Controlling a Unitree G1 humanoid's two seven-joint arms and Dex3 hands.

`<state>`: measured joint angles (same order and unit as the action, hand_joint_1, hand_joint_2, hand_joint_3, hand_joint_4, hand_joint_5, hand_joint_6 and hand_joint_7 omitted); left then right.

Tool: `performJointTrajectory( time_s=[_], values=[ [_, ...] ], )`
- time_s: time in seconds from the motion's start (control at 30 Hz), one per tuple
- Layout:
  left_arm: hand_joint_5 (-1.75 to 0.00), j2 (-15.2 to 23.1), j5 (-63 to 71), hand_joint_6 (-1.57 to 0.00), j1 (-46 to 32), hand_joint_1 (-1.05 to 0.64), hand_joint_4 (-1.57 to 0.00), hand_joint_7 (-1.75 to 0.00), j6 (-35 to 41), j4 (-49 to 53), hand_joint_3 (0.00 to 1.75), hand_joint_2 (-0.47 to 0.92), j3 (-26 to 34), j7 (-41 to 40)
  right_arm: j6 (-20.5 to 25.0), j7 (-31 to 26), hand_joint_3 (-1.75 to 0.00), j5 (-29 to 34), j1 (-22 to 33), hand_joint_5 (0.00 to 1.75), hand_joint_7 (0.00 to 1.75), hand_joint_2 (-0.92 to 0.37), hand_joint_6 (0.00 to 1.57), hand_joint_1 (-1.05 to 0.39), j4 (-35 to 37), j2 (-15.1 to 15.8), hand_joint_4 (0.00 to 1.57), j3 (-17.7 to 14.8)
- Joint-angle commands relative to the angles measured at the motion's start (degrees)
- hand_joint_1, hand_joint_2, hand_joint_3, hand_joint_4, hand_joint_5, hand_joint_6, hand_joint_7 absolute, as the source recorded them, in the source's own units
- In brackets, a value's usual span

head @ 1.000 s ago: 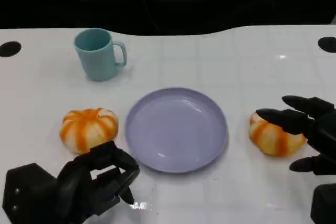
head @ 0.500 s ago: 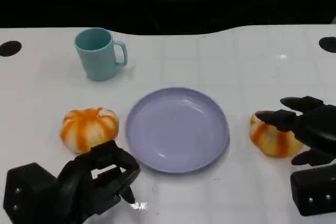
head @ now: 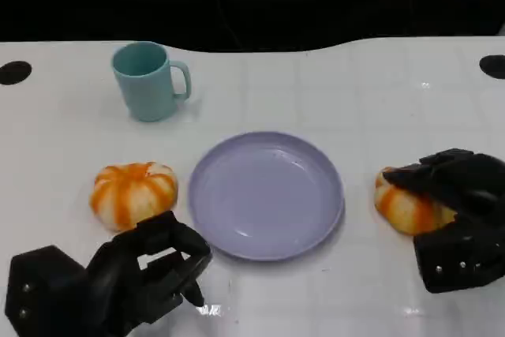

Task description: Grasp the bread from the table and place it into the plate.

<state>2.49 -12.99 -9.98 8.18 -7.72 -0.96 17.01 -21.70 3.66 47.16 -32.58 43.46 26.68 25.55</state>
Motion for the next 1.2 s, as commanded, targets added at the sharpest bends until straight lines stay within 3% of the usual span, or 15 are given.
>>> performJointTrajectory(
  time_s=[0.03, 0.1, 0.17, 0.2, 0.23, 0.3, 0.33, 0.37, 0.4, 0.47, 0.6, 0.87, 1.03, 1.2],
  values=[
    [-1.75, 0.5, 0.1, -0.73, -0.6, -0.52, -0.72, -1.39, 0.7, -1.3, 0.28, 0.92, 0.2, -0.7, 0.2, -0.4, -0.02, -1.7, -2.7, 0.24, 0.04, -0.85, 0.44, -0.34, 3.3, -1.0, 0.3, 0.6],
    [-1.75, 0.5, 0.3, -0.73, -0.7, -0.52, -0.72, -1.39, 0.5, -1.5, 0.28, 0.92, 0.1, -0.8, 0.6, -0.7, -0.03, -2.7, -3.4, 0.26, 0.06, -0.88, 0.56, -0.33, 4.0, -1.9, 0.43, 0.2],
    [-1.75, 0.6, 0.4, -0.73, -0.8, -0.52, -0.72, -1.4, 0.4, -1.7, 0.27, 0.92, 0.0, -0.8, 0.7, -1.8, -0.04, -5.0, -3.6, 0.42, 0.1, -0.91, 0.79, -0.26, 5.2, -3.2, 0.71, -1.2],
    [-1.75, 0.6, 0.4, -0.73, -0.9, -0.52, -0.72, -1.4, 0.5, -1.9, 0.27, 0.92, -0.1, -0.9, 0.3, -3.4, -0.05, -5.9, -3.7, 0.58, 0.08, -0.91, 0.87, -0.25, 6.0, -3.8, 0.73, -1.7],
    [-1.75, 0.6, 0.4, -0.73, -0.9, -0.52, -0.72, -1.4, 0.6, -2.0, 0.27, 0.92, -0.1, -0.9, -0.2, -5.1, -0.06, -6.4, -4.0, 1.03, 0.11, -0.92, 1.05, -0.21, 7.0, -4.3, 0.78, -1.9],
    [-1.75, 0.6, 0.4, -0.73, -1.0, -0.51, -0.72, -1.4, 0.6, -2.1, 0.27, 0.92, -0.1, -1.0, -1.6, -8.5, -0.09, -6.4, -4.7, 1.37, 0.14, -0.92, 1.19, -0.17, 8.7, -4.6, 0.82, -1.6],
    [-1.75, 0.6, 0.3, -0.73, -1.0, -0.52, -0.72, -1.4, 0.6, -2.1, 0.27, 0.92, -0.1, -0.9, -2.4, -9.9, -0.23, -6.1, -5.2, 1.54, 0.3, -0.88, 1.24, -0.13, 9.6, -4.7, 0.85, -1.3],
    [-1.75, 0.7, 0.3, -0.73, -1.0, -0.52, -0.72, -1.39, 0.6, -2.1, 0.27, 0.92, -0.1, -0.9, -3.0, -10.9, -0.54, -5.9, -5.6, 1.66, 0.71, -0.75, 1.12, -0.11, 10.4, -4.8, 0.87, -1.0],
    [-1.75, 0.6, 0.3, -0.73, -1.0, -0.52, -0.72, -1.39, 0.6, -2.1, 0.27, 0.92, -0.1, -1.0, -3.3, -12.1, -0.68, -5.4, -6.1, 1.7, 0.89, -0.68, 1.06, -0.1, 11.1, -4.8, 0.87, -0.5],
    [-1.75, 0.6, 0.4, -0.73, -1.0, -0.52, -0.72, -1.39, 0.5, -2.0, 0.26, 0.92, -0.1, -1.0, -3.4, -13.8, -0.78, -4.8, -7.0, 1.74, 1.33, -0.62, 0.89, -0.08, 12.4, -4.9, 0.88, 0.2],
    [-1.75, 0.5, 0.1, -0.74, -1.0, -0.52, -0.73, -1.38, 0.7, -2.0, 0.25, 0.92, 0.0, -1.0, -2.5, -17.4, -0.75, -4.6, -8.2, 1.75, 1.6, -0.62, 0.73, -0.06, 15.3, -6.1, 0.85, 0.6],
    [-1.75, 0.7, 0.1, -0.74, -1.3, -0.52, -0.73, -1.37, 1.0, -2.3, 0.25, 0.92, 0.1, -1.0, -3.3, -24.7, -0.84, -5.7, -9.0, 1.75, 1.4, -0.55, 0.81, -0.01, 18.6, -7.6, 0.87, -0.1],
    [-1.75, 0.8, 0.0, -0.74, -1.2, -0.52, -0.73, -1.38, 0.4, -1.9, 0.25, 0.92, 0.1, -0.5, -6.9, -27.5, -0.94, -8.7, -8.7, 1.75, 1.66, -0.49, 0.72, 0.05, 18.6, -7.9, 0.88, -2.2],
    [-1.75, 0.8, 0.3, -0.74, -1.3, -0.53, -0.73, -1.38, 0.7, -2.1, 0.24, 0.92, -0.1, -0.9, -10.6, -27.8, -0.94, -10.9, -8.6, 1.75, 1.73, -0.44, 0.73, 0.11, 16.4, -8.0, 0.91, -3.5]
  ],
)
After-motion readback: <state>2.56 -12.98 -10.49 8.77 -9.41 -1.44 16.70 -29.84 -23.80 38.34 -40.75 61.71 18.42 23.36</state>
